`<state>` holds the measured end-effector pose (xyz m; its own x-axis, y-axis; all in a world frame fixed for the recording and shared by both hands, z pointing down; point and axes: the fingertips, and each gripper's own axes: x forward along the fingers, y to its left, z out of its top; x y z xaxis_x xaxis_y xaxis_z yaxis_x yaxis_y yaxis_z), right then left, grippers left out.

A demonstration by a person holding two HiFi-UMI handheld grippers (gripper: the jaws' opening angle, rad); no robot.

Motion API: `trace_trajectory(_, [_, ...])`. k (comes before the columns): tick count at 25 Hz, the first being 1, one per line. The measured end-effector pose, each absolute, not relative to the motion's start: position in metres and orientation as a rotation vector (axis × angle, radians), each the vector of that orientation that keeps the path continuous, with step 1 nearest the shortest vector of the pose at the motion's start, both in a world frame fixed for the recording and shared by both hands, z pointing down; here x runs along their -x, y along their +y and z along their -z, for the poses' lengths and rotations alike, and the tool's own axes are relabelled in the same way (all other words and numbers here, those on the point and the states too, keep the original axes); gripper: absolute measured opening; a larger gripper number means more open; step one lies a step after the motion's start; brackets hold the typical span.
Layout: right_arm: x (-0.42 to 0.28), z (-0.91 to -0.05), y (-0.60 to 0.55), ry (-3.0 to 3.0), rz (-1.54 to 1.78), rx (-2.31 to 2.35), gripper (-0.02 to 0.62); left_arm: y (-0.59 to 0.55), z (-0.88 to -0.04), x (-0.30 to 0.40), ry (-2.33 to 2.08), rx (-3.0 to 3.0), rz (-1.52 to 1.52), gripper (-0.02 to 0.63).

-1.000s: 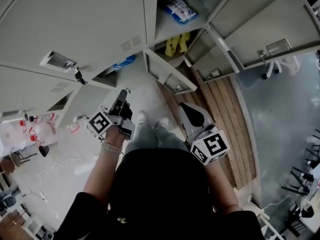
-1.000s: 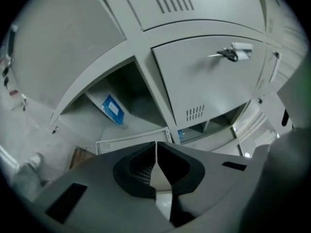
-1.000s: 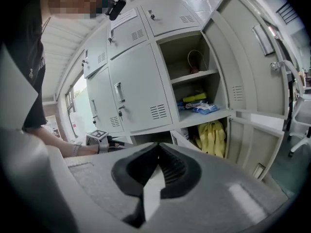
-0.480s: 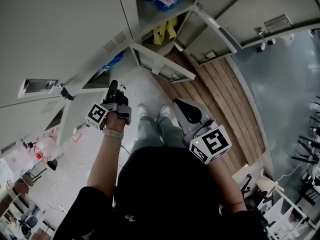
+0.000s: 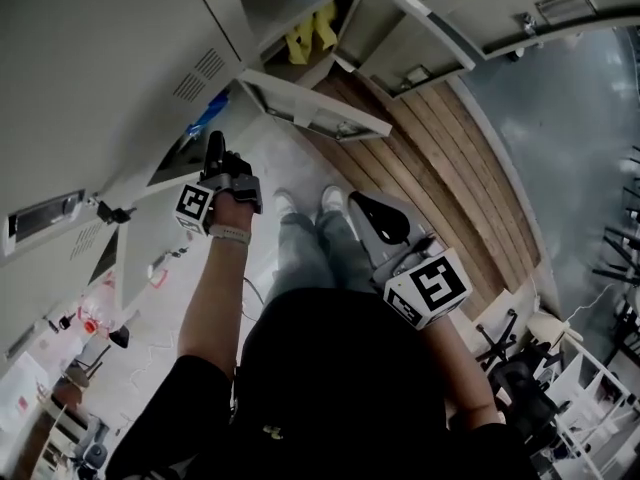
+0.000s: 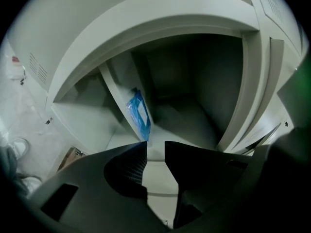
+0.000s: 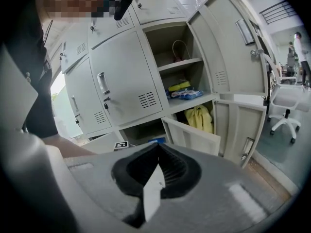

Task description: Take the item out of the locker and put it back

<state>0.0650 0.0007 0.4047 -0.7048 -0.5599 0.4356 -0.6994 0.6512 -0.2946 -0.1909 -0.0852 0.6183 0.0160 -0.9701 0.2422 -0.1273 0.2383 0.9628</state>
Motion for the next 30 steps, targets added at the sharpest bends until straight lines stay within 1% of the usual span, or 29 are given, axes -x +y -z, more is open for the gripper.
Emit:
trace_trajectory(8, [-0.08,-0.415,0.008,-2.494,-0.708,-1.125,-0.003,-0.11,-0.639,0.202,-1.411,-1.082,1.002,0.173])
trace_trajectory(22, [-0.102,-0.429,0.023,-2.384,-0.779,-1.238,-0.003,-0.132,-0.668,0.226,-1.498,-1.009,1.013,0.176])
trace_trajectory(23, [-0.102,-0.428,0.022,-2.384,-0.78,-1.244,-0.003,-0.132,-0.67,0.228,-1.502,-1.0,1.013,0.175])
trace_trajectory(26, [-0.101,-0.425,0.018,-2.408,-0.775,-1.259,-0.003,-0.131,-0.673,0.231,-1.504,-0.977,1.022,0.131])
trace_trajectory(28, [-0.102,-0.427,0.019,-2.391,-0.773,-1.257,-0.003,-0.13,-0.672,0.232,-1.505,-0.982,1.024,0.091])
trace_trajectory(30, [-0.101,-0.428,0.02,-2.381,-0.77,-1.255,-0.003,-0.128,-0.671,0.232,-1.5,-0.989,1.03,0.075])
